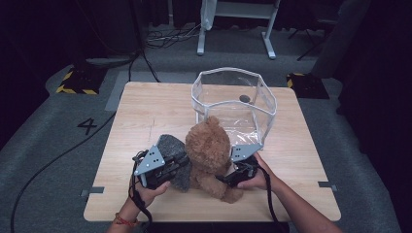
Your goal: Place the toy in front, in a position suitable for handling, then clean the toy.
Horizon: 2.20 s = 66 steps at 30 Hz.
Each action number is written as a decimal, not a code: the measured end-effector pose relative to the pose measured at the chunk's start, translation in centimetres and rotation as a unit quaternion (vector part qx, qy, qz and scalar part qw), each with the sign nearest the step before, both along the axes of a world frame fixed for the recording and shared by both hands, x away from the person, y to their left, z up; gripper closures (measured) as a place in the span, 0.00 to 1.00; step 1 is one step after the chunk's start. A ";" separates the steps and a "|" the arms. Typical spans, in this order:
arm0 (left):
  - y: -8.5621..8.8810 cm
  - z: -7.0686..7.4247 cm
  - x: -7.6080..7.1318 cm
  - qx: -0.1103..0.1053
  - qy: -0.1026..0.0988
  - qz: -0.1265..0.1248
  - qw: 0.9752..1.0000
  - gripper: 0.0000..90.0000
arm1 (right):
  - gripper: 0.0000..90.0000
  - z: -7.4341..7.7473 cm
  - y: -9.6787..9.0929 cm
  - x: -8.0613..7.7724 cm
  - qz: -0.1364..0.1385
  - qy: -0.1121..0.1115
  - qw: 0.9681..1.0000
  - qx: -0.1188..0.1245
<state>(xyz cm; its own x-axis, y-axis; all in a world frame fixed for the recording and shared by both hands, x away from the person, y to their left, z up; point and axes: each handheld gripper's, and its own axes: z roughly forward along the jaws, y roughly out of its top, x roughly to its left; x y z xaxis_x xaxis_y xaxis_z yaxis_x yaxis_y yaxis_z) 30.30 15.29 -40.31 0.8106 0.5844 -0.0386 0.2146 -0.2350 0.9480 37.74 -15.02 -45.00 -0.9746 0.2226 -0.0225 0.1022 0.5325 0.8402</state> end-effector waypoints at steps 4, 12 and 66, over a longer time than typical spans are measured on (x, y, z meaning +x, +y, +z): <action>-0.3 0.0 0.0 0.004 -0.004 -0.003 1.000 0.90 | 0.19 1.0 -0.9 -0.3 -0.006 -0.019 1.000 0.019; -0.8 -0.1 0.2 -0.003 0.004 -0.021 1.000 0.90 | 0.17 1.8 -1.1 0.3 -0.010 0.013 0.997 0.081; -0.8 7.0 -1.3 -0.096 -0.105 -0.085 0.986 0.91 | 0.63 0.9 -1.8 0.3 -0.016 -0.017 0.994 0.106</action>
